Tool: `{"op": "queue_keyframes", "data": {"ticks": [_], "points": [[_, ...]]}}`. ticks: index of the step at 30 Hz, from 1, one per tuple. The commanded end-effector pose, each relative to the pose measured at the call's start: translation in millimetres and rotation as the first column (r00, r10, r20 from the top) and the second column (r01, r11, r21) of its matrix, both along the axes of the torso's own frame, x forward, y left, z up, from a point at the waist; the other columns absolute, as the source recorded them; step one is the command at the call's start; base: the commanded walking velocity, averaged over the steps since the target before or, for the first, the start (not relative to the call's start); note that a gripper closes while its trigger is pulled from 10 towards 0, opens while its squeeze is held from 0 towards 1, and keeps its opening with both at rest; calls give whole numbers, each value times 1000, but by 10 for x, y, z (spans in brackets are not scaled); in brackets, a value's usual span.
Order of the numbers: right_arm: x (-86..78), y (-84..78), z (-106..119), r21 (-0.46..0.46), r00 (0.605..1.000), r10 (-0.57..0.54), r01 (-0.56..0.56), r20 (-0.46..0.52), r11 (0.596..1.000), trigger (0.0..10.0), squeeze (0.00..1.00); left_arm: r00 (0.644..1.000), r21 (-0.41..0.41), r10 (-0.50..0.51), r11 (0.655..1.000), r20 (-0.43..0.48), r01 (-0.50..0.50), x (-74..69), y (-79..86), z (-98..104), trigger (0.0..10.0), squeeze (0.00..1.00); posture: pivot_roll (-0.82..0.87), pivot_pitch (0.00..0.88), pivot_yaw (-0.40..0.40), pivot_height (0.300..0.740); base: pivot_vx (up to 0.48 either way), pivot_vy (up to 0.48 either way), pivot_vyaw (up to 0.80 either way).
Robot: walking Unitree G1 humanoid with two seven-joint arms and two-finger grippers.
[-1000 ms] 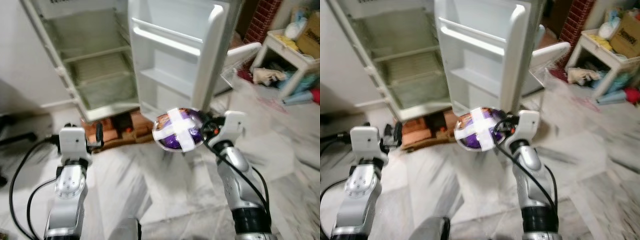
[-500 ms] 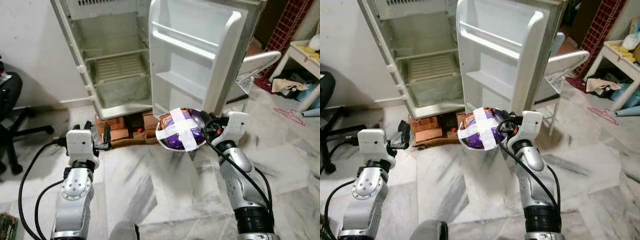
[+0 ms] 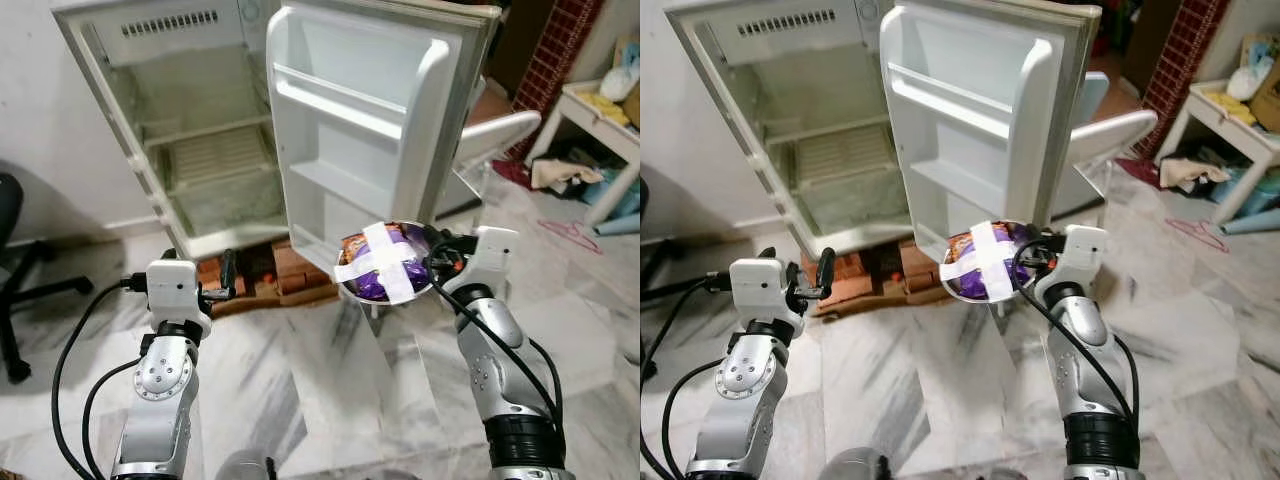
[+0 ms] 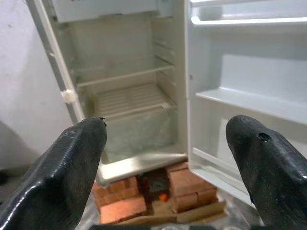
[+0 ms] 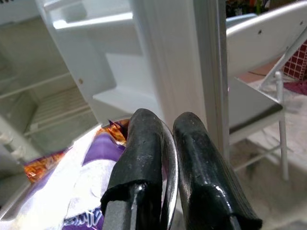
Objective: Restocking fridge
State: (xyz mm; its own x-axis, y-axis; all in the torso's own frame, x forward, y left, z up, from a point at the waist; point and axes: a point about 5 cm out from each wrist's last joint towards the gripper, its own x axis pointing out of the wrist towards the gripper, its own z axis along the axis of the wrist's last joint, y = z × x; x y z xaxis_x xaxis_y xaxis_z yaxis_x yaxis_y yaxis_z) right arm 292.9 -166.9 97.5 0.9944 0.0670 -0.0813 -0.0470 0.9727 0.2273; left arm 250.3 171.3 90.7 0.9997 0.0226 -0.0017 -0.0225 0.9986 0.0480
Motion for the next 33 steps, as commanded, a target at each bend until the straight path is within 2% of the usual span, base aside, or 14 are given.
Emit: {"op": "queue_keyframes", "data": {"ticks": [1,7,33], "points": [[51,162,101,23,998,47,-48,47,999,10000,0,1000,17,30,999,2,-30,-3,99,14,10000,0,75,49,3,740,334,0,0],[52,193,95,28,998,53,-55,45,998,10000,0,1000,12,29,999,1,-29,-4,101,14,10000,0,77,52,3,740,323,196,0],[94,210,96,32,997,59,-60,47,998,10000,0,1000,9,31,999,-1,-31,-8,81,15,10000,0,82,56,-1,740,266,400,0]]}}
